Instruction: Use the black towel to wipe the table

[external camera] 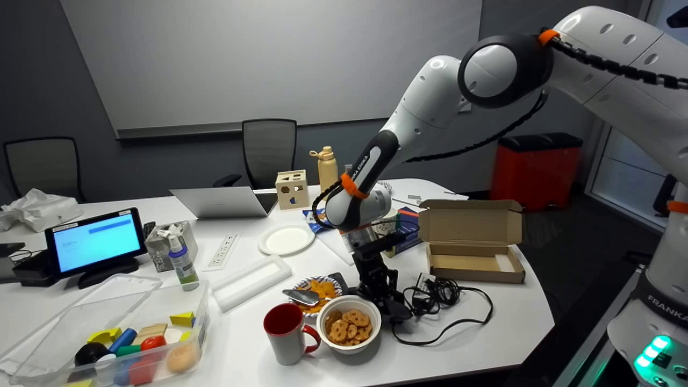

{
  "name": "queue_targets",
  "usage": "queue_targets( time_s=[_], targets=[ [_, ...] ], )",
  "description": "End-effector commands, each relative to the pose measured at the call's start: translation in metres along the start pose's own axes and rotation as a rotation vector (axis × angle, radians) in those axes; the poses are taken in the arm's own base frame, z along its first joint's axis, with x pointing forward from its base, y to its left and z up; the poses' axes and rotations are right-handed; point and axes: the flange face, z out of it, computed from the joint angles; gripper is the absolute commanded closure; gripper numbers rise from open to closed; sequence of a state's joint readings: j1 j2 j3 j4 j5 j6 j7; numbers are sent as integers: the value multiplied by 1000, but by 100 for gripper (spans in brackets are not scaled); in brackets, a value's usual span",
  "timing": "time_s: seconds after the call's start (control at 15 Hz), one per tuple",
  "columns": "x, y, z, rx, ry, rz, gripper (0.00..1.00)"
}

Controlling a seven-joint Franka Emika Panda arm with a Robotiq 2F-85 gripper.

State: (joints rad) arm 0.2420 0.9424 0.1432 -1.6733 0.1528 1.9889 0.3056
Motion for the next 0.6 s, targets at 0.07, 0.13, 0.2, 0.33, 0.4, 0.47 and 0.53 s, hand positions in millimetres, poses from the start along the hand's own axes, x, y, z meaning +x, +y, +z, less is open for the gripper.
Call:
queue_targets(
  time_s=[0.07, 0.13, 0.2, 0.33, 0.4, 0.47, 0.53],
  targets=[
    [-9, 16, 4, 19, -32, 232, 97],
    [-11, 19, 1, 18, -13, 288, 97],
    [-11, 25, 0, 16, -1, 338, 97],
    [-16, 33, -6, 7, 32, 435, 97],
    [-12, 40, -8, 0, 55, 480, 97],
    [-11, 44, -10, -8, 68, 511, 97],
    [-9, 47, -14, -21, 81, 546, 97]
  ],
)
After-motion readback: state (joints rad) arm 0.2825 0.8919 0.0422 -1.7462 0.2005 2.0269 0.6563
